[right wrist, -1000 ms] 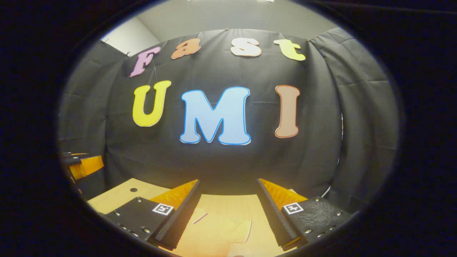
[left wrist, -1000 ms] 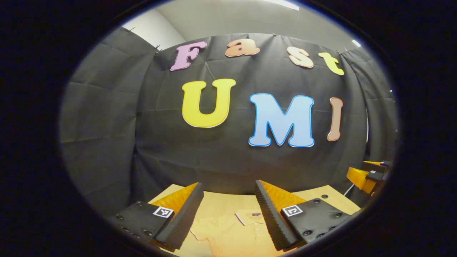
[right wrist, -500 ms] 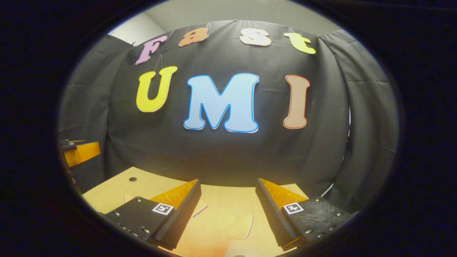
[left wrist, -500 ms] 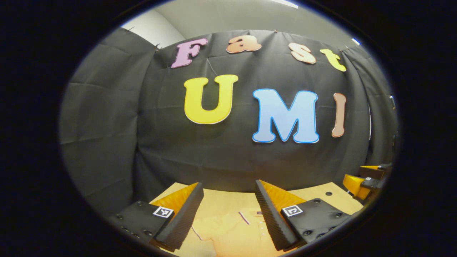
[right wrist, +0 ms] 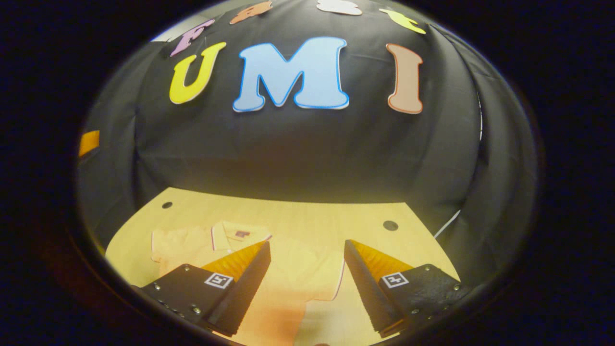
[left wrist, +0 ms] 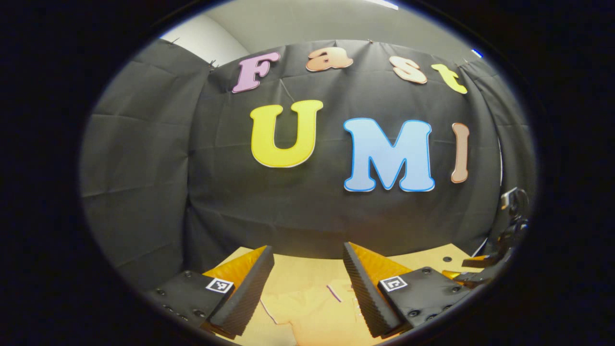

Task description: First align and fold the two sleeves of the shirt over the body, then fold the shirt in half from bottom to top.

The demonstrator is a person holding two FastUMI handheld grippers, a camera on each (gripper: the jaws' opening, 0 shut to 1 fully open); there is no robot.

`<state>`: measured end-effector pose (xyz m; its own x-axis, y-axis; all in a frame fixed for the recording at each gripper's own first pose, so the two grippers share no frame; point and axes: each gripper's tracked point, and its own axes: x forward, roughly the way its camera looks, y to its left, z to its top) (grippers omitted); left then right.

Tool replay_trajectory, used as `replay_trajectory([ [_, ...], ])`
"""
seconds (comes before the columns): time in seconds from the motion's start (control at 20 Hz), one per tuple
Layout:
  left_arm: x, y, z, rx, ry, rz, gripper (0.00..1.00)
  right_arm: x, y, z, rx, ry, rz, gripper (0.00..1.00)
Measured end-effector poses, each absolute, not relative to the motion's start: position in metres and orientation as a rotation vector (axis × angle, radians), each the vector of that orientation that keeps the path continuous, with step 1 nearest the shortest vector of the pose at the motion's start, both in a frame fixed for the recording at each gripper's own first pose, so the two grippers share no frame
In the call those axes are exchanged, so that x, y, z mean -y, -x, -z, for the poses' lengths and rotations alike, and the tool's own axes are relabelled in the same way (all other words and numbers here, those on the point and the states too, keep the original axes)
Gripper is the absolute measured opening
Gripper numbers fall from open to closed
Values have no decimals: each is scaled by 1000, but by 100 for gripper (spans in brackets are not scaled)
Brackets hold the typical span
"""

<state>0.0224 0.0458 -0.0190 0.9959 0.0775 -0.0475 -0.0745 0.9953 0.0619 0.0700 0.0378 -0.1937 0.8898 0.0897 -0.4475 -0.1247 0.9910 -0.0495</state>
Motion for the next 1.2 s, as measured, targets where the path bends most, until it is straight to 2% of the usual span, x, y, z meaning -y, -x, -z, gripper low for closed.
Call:
replay_trajectory([
  [0.65, -69, -28, 31, -90, -104, -138, 94, 2, -90, 334, -807, 75, -38, 96],
  [0.95, -66, -35, 34, -97, -117, -138, 94, 14, -90, 363, -895, 66, -19, 98],
  [1.2, -67, -38, 35, -106, -125, -140, 94, 12, -88, 373, -936, 7, -15, 95],
])
